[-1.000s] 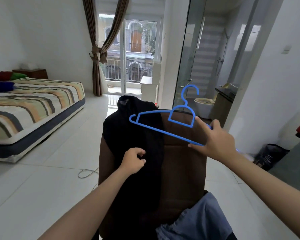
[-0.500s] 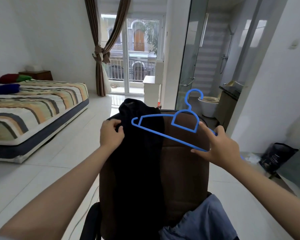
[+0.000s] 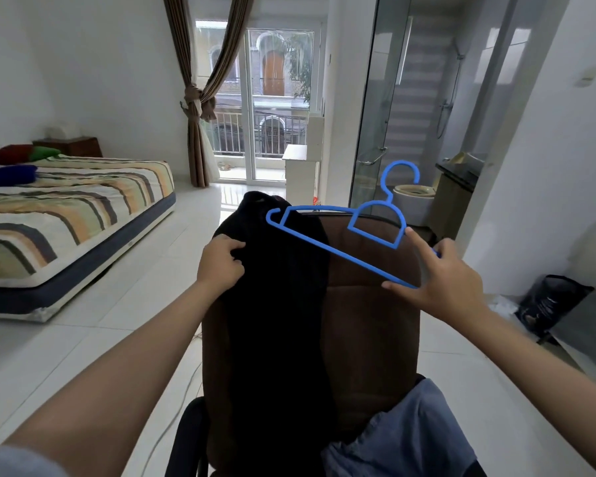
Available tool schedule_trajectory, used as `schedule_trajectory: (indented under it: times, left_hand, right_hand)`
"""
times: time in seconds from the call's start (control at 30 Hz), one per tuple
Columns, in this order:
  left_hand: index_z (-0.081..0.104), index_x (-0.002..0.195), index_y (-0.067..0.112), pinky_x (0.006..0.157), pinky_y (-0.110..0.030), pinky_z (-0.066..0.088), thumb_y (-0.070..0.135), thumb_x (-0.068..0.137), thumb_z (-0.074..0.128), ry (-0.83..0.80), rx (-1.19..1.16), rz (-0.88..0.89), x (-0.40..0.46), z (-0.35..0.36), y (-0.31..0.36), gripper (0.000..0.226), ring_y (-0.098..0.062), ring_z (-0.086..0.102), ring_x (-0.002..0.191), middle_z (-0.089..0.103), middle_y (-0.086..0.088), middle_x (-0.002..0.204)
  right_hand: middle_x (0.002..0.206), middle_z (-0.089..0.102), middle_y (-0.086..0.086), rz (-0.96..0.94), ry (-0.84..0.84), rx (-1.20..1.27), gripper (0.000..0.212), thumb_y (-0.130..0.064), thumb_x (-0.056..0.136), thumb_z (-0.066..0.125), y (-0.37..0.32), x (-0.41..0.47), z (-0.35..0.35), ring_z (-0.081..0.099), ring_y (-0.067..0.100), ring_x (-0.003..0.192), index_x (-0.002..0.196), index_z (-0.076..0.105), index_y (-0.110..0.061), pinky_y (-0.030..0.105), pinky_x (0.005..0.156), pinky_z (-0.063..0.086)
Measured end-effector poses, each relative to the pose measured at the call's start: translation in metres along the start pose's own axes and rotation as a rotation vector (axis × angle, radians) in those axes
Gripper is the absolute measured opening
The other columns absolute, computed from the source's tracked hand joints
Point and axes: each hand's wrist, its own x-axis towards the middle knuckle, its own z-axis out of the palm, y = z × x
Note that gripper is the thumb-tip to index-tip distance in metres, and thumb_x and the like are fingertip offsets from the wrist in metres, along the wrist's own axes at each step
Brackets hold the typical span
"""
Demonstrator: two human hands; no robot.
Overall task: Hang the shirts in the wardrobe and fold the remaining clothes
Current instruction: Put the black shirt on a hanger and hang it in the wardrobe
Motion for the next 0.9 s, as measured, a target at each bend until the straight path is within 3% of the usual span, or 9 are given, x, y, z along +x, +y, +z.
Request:
schedule_trajectory:
  times: [0.1,0.3,0.43,0.53,0.67,0.73,0.8,0.83,0.9]
  left_hand:
    - [0.061,0.12,0.003,0.083,-0.023,0.043,-0.009,0.079,0.057,-0.054,-0.047,0.013,-0.015,0.001,-0.006,0.043,-0.026,0.057,0.098,0.056,-0.01,0.116]
    - [0.064,0.11,0.007,0.078,-0.023,0.045,-0.005,0.078,0.06,-0.081,-0.101,-0.064,-0.028,0.004,-0.01,0.035,-0.017,0.061,0.081,0.062,-0.01,0.109]
    - [0.061,0.096,0.011,0.07,-0.02,0.045,0.008,0.082,0.061,0.135,-0.178,-0.051,-0.017,-0.003,0.006,0.014,-0.012,0.059,0.074,0.063,-0.009,0.101]
    - [0.058,0.111,0.016,0.088,-0.029,0.048,0.017,0.087,0.057,0.162,-0.181,0.025,0.003,-0.01,0.019,0.024,-0.019,0.058,0.092,0.051,-0.012,0.113]
    - [0.054,0.127,0.028,0.108,-0.036,0.028,0.028,0.093,0.047,-0.019,-0.056,0.004,0.03,-0.016,0.036,0.035,-0.027,0.036,0.128,0.038,-0.011,0.132]
    - [0.058,0.125,0.028,0.11,-0.037,0.022,0.03,0.095,0.041,-0.12,0.039,-0.051,0.04,-0.016,0.04,0.035,-0.029,0.028,0.133,0.041,-0.011,0.136]
    - [0.07,0.101,0.018,0.098,-0.036,0.031,0.033,0.096,0.039,-0.158,0.07,-0.08,0.047,-0.015,0.042,0.034,-0.03,0.047,0.116,0.06,-0.012,0.112]
    - [0.067,0.077,0.01,0.084,-0.033,0.036,0.034,0.096,0.042,-0.137,0.034,-0.1,0.048,-0.016,0.044,0.04,-0.027,0.055,0.091,0.062,-0.011,0.084]
    - [0.049,0.051,0.008,0.066,-0.028,0.034,0.031,0.093,0.051,-0.05,-0.035,-0.143,0.049,-0.016,0.043,0.048,-0.019,0.047,0.057,0.047,-0.005,0.053]
  right_hand:
    - [0.086,0.034,0.004,-0.017,-0.019,-0.001,0.101,-0.067,0.056,0.075,-0.005,-0.001,0.004,0.037,0.017,0.052,0.142,0.038,-0.029,0.02,0.044,0.03]
    - [0.085,0.043,0.012,-0.068,-0.012,-0.037,0.104,-0.059,0.05,0.083,0.001,-0.015,0.01,0.033,0.017,0.051,0.138,0.039,-0.028,0.011,0.048,0.01]
    - [0.082,0.044,0.013,-0.075,-0.003,-0.055,0.102,-0.054,0.047,0.087,0.004,-0.021,0.011,0.031,0.015,0.049,0.135,0.05,-0.02,0.01,0.049,0.008]
    - [0.082,0.045,0.013,-0.073,-0.016,-0.055,0.103,-0.054,0.047,0.087,0.004,-0.022,0.011,0.032,0.015,0.05,0.136,0.049,-0.02,0.009,0.048,0.008]
    - [0.081,0.043,0.011,-0.076,-0.02,-0.047,0.104,-0.056,0.047,0.087,0.006,-0.022,0.012,0.031,0.014,0.049,0.137,0.046,-0.022,0.01,0.048,0.008]
    - [0.08,0.043,0.011,-0.087,-0.017,-0.047,0.105,-0.056,0.047,0.087,0.006,-0.022,0.012,0.03,0.012,0.048,0.137,0.046,-0.021,0.01,0.047,0.006]
    - [0.08,0.043,0.011,-0.099,-0.019,-0.041,0.105,-0.057,0.048,0.086,0.008,-0.021,0.013,0.03,0.012,0.048,0.137,0.046,-0.02,0.01,0.046,0.008]
    - [0.081,0.042,0.011,-0.101,-0.03,-0.033,0.105,-0.057,0.049,0.085,0.009,-0.021,0.013,0.031,0.013,0.048,0.138,0.045,-0.02,0.011,0.045,0.01]
    - [0.082,0.042,0.011,-0.102,-0.039,-0.02,0.104,-0.057,0.05,0.084,0.011,-0.022,0.015,0.031,0.013,0.049,0.139,0.044,-0.021,0.011,0.045,0.011]
